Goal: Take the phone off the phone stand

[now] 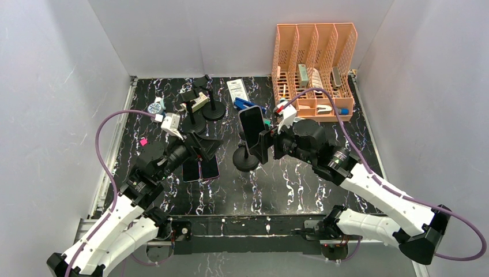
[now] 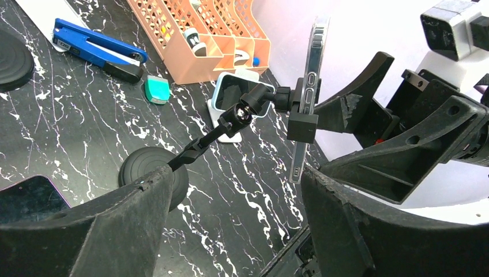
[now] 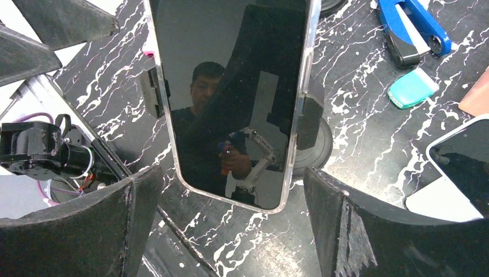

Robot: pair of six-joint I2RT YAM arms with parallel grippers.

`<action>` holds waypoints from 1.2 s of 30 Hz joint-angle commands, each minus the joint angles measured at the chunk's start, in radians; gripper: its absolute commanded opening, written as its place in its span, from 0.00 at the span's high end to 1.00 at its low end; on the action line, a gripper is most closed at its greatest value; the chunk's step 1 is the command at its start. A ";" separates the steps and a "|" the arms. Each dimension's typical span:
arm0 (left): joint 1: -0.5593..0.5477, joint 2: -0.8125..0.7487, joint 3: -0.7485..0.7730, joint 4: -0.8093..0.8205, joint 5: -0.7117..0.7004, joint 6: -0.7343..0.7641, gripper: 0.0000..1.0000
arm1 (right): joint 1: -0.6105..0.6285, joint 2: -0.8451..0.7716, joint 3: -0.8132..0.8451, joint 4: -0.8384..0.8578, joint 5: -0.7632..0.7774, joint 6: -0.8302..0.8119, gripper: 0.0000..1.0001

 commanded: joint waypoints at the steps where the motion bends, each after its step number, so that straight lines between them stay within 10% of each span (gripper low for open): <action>1: 0.005 0.000 -0.011 0.007 0.009 0.013 0.22 | 0.010 0.005 0.067 0.015 0.000 -0.036 0.01; 36: 0.005 0.013 -0.023 -0.010 -0.003 0.011 0.22 | 0.162 0.119 0.135 -0.040 0.270 -0.080 0.01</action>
